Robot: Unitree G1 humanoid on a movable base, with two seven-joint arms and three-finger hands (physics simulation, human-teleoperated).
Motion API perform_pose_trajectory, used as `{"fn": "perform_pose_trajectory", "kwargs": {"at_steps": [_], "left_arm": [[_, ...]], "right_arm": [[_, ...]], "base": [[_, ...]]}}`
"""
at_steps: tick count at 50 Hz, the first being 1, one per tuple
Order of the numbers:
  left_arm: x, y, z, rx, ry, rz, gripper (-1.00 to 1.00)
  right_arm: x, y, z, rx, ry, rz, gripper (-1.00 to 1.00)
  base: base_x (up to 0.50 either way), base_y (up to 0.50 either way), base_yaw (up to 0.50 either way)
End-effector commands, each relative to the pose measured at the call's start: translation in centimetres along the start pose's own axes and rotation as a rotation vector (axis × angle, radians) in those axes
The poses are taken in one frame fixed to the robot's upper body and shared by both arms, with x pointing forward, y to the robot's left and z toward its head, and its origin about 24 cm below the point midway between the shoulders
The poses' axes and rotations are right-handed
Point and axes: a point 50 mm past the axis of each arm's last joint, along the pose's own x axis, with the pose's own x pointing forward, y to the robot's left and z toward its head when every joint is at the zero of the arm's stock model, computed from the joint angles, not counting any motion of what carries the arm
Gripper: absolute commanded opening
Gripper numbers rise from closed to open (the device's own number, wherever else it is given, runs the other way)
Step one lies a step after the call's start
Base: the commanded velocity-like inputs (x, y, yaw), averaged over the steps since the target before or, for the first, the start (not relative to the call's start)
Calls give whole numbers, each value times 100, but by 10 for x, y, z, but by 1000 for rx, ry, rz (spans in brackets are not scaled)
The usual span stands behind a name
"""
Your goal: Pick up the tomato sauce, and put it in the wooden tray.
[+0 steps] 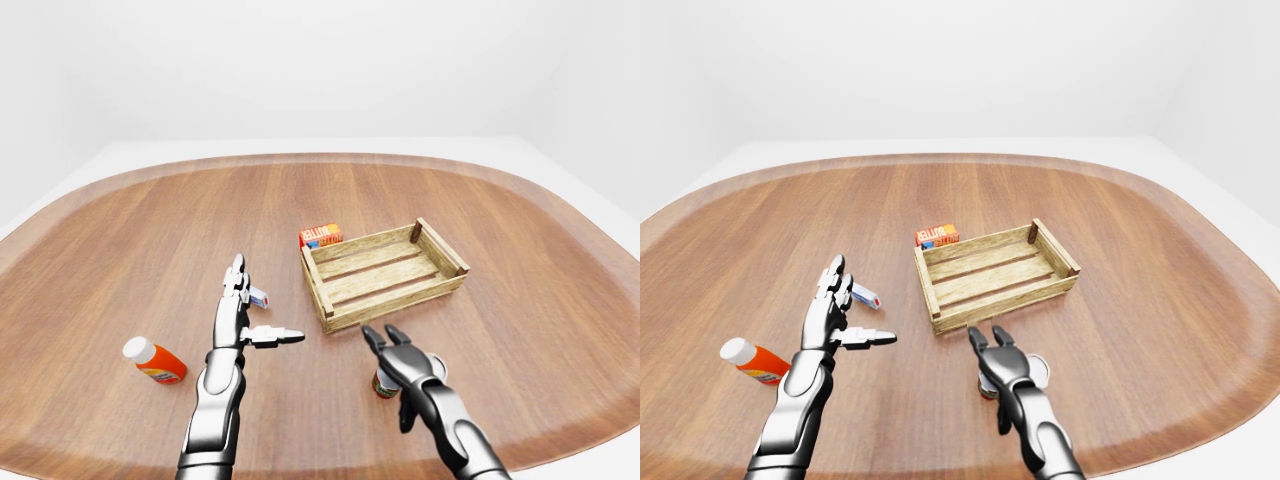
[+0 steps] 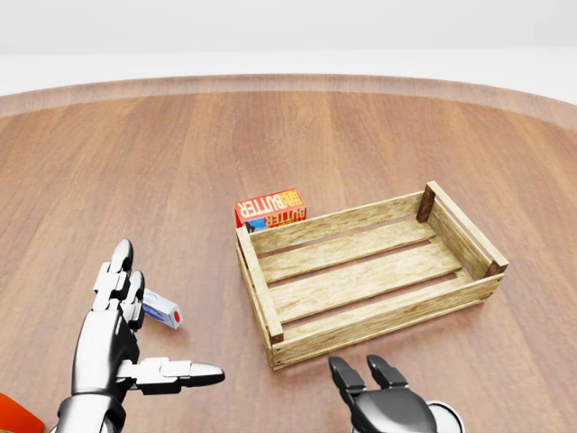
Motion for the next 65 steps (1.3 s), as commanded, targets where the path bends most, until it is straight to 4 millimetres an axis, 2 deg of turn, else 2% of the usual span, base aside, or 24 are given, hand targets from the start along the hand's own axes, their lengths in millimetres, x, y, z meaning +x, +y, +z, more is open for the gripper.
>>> {"fn": "perform_pose_trajectory", "kwargs": {"at_steps": [1,9,11,12,48,65], "left_arm": [[0,0,0,0,0,0,100],[0,0,0,0,0,0,100],[0,0,0,0,0,0,100],[0,0,0,1,0,0,100],[0,0,0,1,0,-1,100],[0,0,0,-1,1,0,100]], "right_arm": [[4,5,1,-2,-2,7,100],[6,8,3,-5,-8,20,100],[5,9,3,-7,-8,31,-47],[5,8,4,-2,-10,25,-100],[7,7,10,-2,-30,9,-100],[7,-6,22,-10,-68,-8,-100]], "base": [[0,0,0],[0,0,0],[0,0,0],[0,0,0],[0,0,0],[0,0,0]]}}
